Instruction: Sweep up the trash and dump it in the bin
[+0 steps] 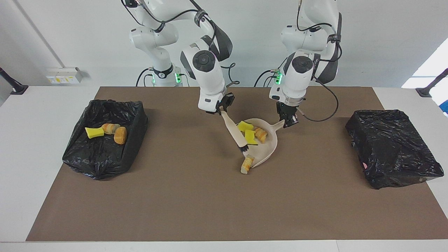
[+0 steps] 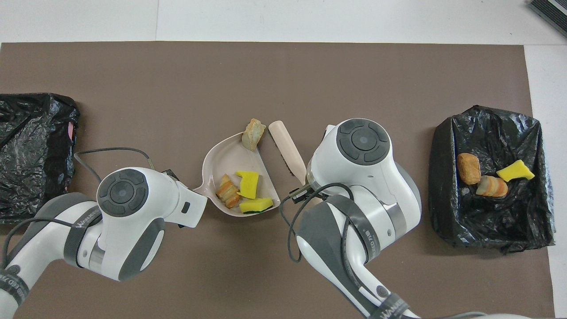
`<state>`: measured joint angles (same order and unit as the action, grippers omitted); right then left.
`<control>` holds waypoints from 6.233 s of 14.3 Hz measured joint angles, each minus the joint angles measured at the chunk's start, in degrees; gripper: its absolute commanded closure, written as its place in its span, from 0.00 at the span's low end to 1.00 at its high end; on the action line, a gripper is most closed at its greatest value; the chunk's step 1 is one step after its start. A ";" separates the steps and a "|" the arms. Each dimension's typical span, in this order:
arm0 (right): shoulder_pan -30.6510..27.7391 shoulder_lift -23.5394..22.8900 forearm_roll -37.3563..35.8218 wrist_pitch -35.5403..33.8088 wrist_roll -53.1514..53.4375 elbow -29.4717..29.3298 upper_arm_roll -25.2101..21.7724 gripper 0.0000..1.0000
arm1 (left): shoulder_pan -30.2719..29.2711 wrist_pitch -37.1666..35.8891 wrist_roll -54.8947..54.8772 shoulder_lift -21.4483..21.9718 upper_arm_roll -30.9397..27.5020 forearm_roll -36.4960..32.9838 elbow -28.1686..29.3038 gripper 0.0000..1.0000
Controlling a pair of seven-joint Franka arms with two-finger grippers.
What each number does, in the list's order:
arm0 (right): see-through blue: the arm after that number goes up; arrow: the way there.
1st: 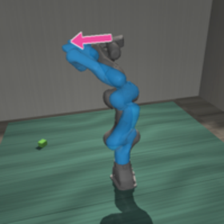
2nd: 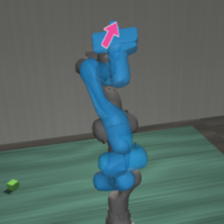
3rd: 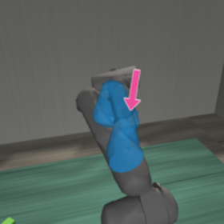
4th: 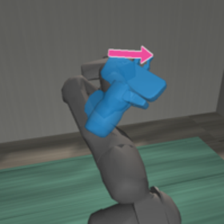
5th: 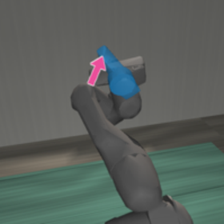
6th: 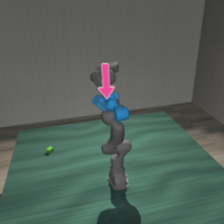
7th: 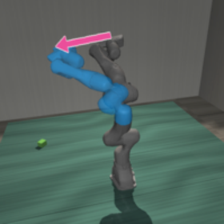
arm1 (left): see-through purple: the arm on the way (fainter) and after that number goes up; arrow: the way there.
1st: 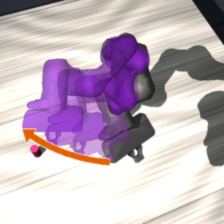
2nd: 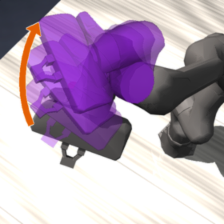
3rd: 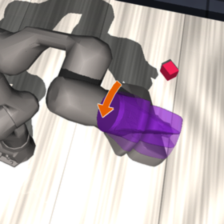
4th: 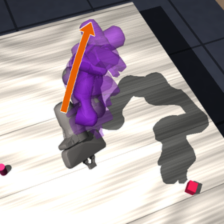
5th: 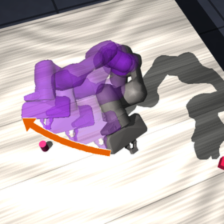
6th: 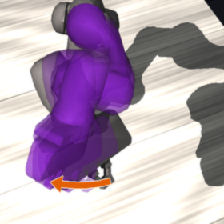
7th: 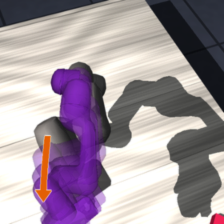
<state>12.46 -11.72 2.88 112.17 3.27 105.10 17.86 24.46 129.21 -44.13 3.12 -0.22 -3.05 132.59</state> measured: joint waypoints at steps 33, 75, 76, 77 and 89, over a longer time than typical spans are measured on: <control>-9.72 -5.91 -4.13 -11.75 -0.10 -12.26 5.79 1.00 | -2.68 -1.60 12.09 0.83 -0.89 3.42 -2.24 1.00; 18.76 2.03 0.13 12.86 49.24 14.18 6.69 0.00 | -46.76 -25.03 -46.74 -14.83 -0.29 -35.94 -46.02 1.00; 18.72 2.16 0.09 10.96 49.24 12.58 6.53 0.00 | -46.26 -25.03 -46.81 -14.94 -0.30 -36.99 -46.02 1.00; 18.62 2.34 0.05 9.02 49.24 10.85 6.31 0.00 | -45.39 -25.03 -46.81 -15.12 -0.31 -38.07 -46.02 1.00; -0.51 7.54 -1.58 -22.32 17.98 -11.22 5.17 0.00 | -36.95 -30.14 -46.63 -16.91 -0.19 -45.32 -55.39 1.00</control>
<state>11.95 -4.18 1.31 89.85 21.25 93.88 23.03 -12.50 99.07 -90.76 -13.79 -0.41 -48.37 77.19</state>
